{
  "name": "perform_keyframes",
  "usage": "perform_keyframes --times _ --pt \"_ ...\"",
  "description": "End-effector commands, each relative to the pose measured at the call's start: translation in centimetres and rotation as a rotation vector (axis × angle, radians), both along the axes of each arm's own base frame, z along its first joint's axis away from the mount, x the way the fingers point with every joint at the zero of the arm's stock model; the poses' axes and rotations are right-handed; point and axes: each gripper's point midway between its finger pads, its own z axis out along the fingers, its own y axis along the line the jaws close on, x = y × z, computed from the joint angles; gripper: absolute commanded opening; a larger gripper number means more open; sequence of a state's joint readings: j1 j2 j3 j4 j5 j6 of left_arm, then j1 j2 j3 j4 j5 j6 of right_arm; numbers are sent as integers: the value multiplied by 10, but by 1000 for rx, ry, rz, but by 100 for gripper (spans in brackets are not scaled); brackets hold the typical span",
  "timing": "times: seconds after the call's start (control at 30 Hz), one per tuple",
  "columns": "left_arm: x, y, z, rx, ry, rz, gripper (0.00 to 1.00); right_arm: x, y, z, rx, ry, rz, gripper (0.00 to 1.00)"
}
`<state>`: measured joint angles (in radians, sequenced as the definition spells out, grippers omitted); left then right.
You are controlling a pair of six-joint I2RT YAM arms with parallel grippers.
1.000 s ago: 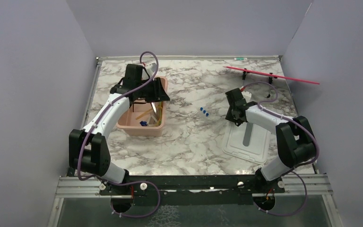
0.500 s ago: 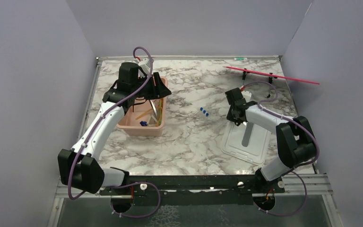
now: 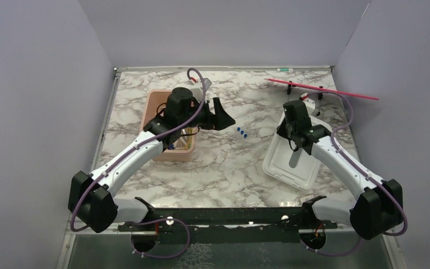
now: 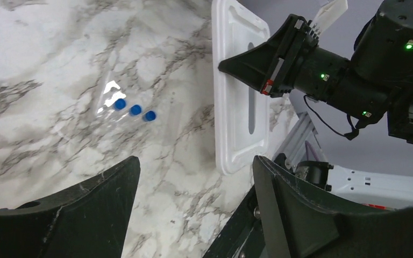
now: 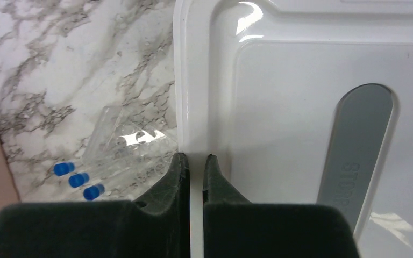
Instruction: Organize the chemistry lab equipment
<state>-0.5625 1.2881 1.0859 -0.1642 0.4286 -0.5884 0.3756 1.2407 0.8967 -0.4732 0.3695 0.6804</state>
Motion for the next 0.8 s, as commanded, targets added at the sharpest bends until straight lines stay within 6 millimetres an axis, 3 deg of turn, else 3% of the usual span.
perform_keyframes --times 0.0,0.17,0.3,0.5,0.57,0.77 --pt "-14 -48 -2 -81 -33 -46 80 -4 12 41 109 -94 43 1" --pt "-36 -103 -19 -100 -43 -111 80 -12 30 73 243 -180 105 1" --pt "-40 -124 -36 -91 -21 -134 80 -19 39 94 315 -226 132 1" --pt "-65 -151 -36 -140 -15 -276 79 -22 46 104 375 -244 150 1" --pt "-70 -156 -42 -131 -11 -293 75 -22 51 107 398 -248 163 1" --pt "-76 -168 -58 -119 36 -318 50 -22 57 117 436 -268 180 1"
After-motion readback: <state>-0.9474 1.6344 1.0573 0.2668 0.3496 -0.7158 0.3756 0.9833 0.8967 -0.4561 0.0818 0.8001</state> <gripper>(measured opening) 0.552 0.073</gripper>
